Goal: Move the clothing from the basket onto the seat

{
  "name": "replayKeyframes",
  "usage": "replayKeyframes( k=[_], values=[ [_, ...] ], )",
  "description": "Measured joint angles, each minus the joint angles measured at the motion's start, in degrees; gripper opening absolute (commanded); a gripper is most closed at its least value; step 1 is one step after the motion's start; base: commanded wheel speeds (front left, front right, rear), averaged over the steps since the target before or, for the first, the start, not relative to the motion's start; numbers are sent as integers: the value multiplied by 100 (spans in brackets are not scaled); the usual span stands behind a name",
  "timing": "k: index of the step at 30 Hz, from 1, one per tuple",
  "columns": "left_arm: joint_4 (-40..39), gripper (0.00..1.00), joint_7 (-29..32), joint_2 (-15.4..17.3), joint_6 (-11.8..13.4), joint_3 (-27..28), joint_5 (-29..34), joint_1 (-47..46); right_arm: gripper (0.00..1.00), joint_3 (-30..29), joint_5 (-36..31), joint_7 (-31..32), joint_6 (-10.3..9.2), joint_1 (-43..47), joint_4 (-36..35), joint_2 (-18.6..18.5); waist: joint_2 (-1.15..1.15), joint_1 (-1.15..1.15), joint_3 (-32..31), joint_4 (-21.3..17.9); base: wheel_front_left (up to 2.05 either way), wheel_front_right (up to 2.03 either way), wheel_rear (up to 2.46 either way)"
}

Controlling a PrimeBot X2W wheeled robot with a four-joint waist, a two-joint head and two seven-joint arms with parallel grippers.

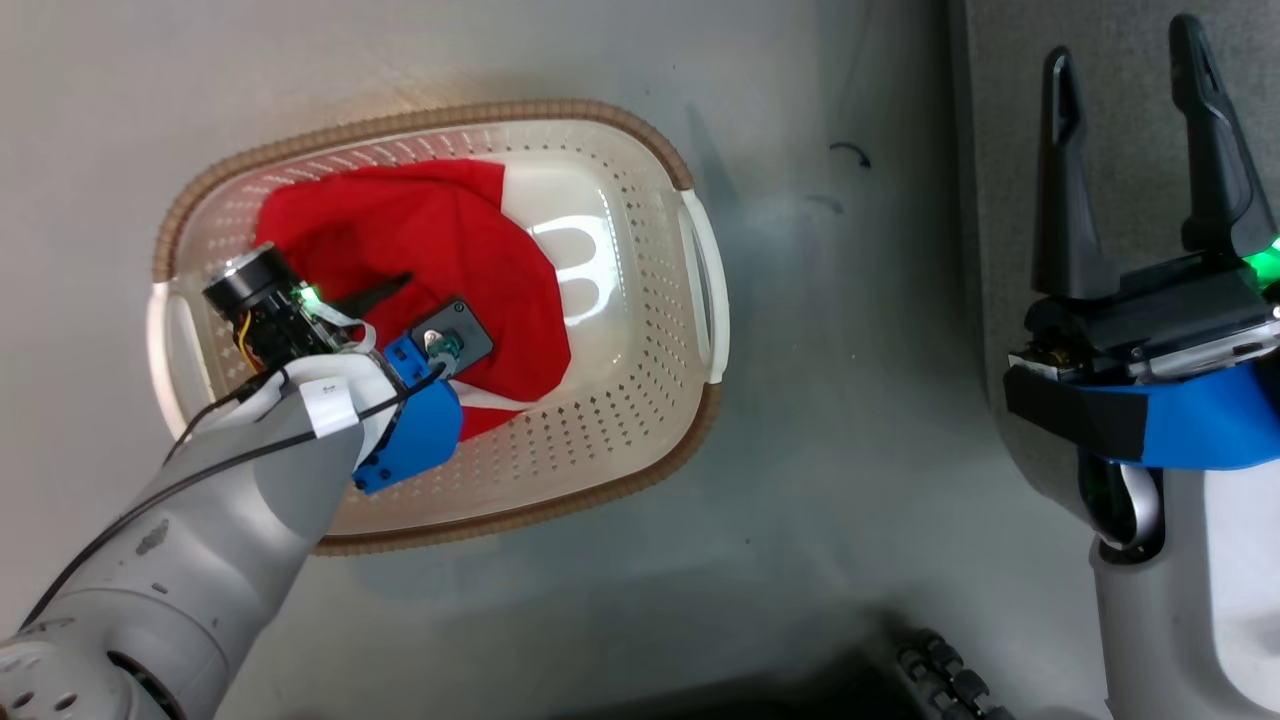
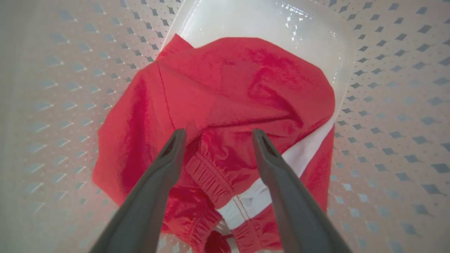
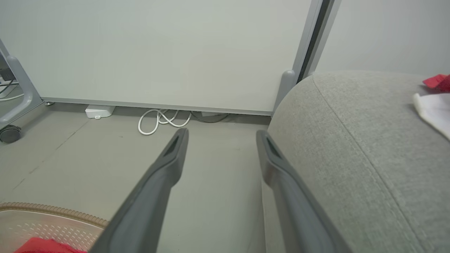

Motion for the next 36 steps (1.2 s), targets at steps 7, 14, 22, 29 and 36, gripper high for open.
replayKeyframes(
  k=[7, 14, 22, 29, 36],
  values=[
    [116, 100, 383, 92, 0, -26, 489, -184, 100, 101, -44, 0, 1, -54, -314, 0, 0, 0, 456, -100, 0, 0, 0],
    [221, 100, 590, 263, 0, -29, 555, -429, 100, 133, -182, 0, 1, -64, -630, -1, 0, 0, 900, -215, 0, 0, 0],
    [278, 100, 642, 260, 1, -27, 399, -490, 100, 40, -285, 0, 1, 104, -954, -1, 0, -1, 1078, -297, 0, 0, 0],
    [328, 62, 637, 241, 1, -30, 511, -554, 100, 20, -319, 0, 1, 208, -1079, -1, 0, -1, 1089, -314, 0, 0, 0],
    [370, 0, 549, 198, 0, -29, 689, -591, 100, 21, -319, 0, 1, 240, -1092, -1, 1, -1, 1080, -332, 0, 0, 0]
  ],
)
